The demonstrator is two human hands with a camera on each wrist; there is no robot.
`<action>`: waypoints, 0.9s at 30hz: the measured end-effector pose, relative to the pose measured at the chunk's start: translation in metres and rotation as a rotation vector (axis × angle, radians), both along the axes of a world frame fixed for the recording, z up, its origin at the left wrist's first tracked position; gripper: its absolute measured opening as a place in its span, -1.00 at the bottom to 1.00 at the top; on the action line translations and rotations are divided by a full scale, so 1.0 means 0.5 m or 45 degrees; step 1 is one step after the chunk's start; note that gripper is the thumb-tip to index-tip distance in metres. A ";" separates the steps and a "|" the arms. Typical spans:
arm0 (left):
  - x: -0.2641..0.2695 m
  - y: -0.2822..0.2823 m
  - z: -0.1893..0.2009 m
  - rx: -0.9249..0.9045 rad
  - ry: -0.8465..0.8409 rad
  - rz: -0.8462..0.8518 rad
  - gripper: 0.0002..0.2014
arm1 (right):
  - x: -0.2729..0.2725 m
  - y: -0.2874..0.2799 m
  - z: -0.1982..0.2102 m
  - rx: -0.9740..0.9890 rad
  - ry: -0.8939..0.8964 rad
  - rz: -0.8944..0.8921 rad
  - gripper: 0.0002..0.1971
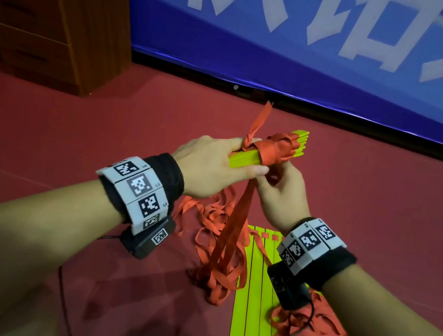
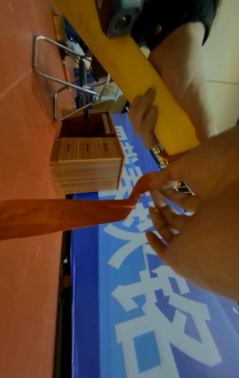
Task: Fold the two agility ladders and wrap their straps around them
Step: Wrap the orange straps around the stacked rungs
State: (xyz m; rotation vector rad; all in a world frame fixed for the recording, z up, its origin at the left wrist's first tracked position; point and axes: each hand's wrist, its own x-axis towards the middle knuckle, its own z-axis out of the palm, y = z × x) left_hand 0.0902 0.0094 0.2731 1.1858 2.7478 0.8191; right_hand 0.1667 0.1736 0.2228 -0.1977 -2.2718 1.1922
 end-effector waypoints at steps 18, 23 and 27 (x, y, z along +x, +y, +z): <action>-0.017 0.000 -0.019 0.204 -0.115 0.051 -0.51 | 0.005 -0.025 0.027 -0.847 -0.162 0.212 -0.80; -0.031 0.003 -0.037 0.169 -0.060 0.059 -0.42 | 0.001 -0.024 0.022 -0.865 -0.223 0.226 -0.75; -0.043 0.003 -0.048 0.064 -0.065 0.137 -0.35 | -0.005 -0.011 0.019 -0.776 -0.306 0.189 -0.68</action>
